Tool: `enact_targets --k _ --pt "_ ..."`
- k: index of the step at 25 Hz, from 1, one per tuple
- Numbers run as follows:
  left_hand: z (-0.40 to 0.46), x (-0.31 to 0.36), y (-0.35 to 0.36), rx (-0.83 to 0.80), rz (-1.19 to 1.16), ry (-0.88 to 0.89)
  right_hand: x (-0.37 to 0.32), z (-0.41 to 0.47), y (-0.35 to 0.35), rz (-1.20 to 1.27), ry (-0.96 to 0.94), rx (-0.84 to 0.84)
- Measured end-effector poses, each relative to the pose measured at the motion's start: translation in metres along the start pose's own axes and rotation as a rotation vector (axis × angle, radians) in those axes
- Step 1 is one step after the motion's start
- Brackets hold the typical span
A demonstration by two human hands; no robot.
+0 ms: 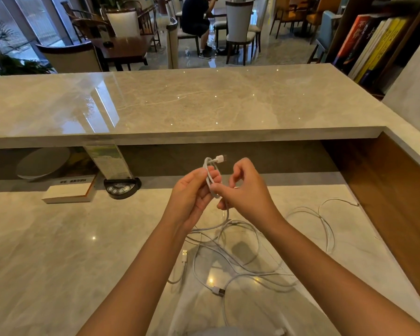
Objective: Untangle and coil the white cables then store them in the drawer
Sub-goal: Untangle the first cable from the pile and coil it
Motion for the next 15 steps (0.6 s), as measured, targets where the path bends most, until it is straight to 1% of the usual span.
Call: enact_targets --k 1,3,4,6,8,9,10,11,12,14,15 --pt "0.002 0.006 0.001 -0.012 -0.058 0.007 0.006 -0.001 0.003 0.066 0.041 -0.095" --pt "0.005 0.017 0.0 -0.026 -0.181 0.016 0.017 -0.007 0.009 0.181 0.077 -0.336" --pt "0.006 0.022 -0.003 -0.016 -0.233 0.017 0.024 -0.01 0.01 0.195 0.081 -0.441" --pt "0.01 0.032 -0.012 0.021 -0.334 0.016 0.041 -0.021 0.011 0.137 0.094 -0.627" --pt "0.016 0.045 -0.022 0.033 -0.469 0.026 0.064 -0.038 0.016 -0.035 0.103 -0.817" --pt "0.019 0.051 -0.026 0.022 -0.535 0.024 0.076 -0.046 0.017 -0.128 0.107 -0.882" --pt "0.02 0.056 -0.027 0.002 -0.583 0.017 0.084 -0.049 0.016 -0.185 0.12 -0.898" --pt "0.022 0.059 -0.03 -0.009 -0.615 0.007 0.086 -0.046 0.01 -0.196 0.146 -0.85" --pt "0.021 0.059 -0.031 -0.024 -0.635 -0.009 0.083 -0.036 0.001 -0.194 0.162 -0.734" --pt "0.018 0.054 -0.033 -0.06 -0.631 -0.038 0.069 -0.003 -0.029 -0.169 0.151 -0.408" --pt "0.017 0.049 -0.035 -0.074 -0.601 -0.048 0.061 0.013 -0.048 -0.102 0.168 -0.275"
Point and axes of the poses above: each hand's wrist, its own z-axis towards the middle knuckle, its own y-axis out of the palm, x = y × z, the point moved 6 cm from there along z, towards the middle knuckle, and after that the axes turned 4 degrees about x, right-handed, at the moved point
